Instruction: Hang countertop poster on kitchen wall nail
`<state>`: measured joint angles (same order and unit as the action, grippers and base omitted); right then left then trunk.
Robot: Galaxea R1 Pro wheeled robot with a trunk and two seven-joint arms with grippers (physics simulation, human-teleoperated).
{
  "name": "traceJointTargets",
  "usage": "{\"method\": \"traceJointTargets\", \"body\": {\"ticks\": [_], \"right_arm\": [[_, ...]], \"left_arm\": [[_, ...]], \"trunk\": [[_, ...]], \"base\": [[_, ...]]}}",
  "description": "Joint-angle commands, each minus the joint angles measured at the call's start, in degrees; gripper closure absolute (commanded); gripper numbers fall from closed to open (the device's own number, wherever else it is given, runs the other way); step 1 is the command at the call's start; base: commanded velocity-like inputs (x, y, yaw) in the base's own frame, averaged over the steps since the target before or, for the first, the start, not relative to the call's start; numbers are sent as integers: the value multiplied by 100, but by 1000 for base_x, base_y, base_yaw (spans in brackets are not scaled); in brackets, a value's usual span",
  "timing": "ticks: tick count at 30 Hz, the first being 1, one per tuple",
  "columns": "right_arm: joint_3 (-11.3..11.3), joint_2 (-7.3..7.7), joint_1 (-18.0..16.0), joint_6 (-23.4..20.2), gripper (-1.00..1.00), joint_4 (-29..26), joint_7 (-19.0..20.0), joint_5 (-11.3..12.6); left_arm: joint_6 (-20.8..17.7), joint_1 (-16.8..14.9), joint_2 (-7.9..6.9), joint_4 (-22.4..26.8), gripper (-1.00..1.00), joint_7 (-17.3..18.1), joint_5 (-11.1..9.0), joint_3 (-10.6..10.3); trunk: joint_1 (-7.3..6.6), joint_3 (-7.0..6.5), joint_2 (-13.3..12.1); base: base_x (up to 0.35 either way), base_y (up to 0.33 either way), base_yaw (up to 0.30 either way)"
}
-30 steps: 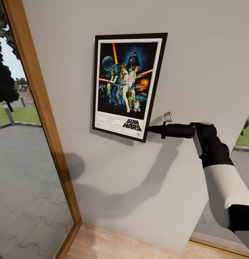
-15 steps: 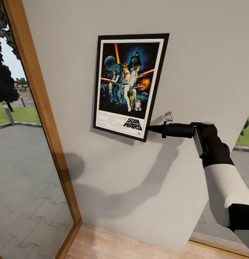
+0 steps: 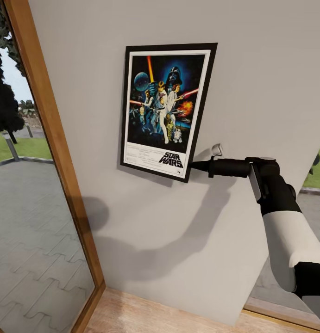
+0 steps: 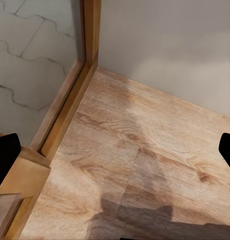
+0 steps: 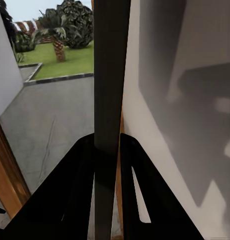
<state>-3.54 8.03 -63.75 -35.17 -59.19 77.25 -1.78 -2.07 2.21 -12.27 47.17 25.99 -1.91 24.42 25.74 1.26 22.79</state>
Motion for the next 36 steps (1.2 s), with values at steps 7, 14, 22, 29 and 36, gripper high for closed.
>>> {"method": "traceJointTargets", "body": {"ticks": [7, 14, 22, 29, 36], "right_arm": [[-15, 20, -6, -66, 100, -4, 29, -16], [-126, 27, -6, -68, 100, 11, 27, -22], [-168, 43, -77, -69, -100, 316, -118, -19], [-206, 64, -117, -69, -100, 428, -342, 5], [-209, 67, -120, -69, -100, 434, -357, 40]], "left_arm": [[-22, -1, -3, 3, -100, 29, -20, 10], [-22, -1, -3, 3, -100, 29, -20, 10], [-22, -1, -3, 3, -100, 29, -20, 10], [-22, -1, -3, -4, -100, 29, -20, 7], [-22, -1, -3, -6, -100, 29, -20, 6]], "trunk": [[4, 12, 13], [4, 12, 13], [4, 12, 13], [4, 12, 13], [4, 12, 13]], "base": [[0, 0, 0], [0, 0, 0], [0, 0, 0], [0, 0, 0], [0, 0, 0]]}}
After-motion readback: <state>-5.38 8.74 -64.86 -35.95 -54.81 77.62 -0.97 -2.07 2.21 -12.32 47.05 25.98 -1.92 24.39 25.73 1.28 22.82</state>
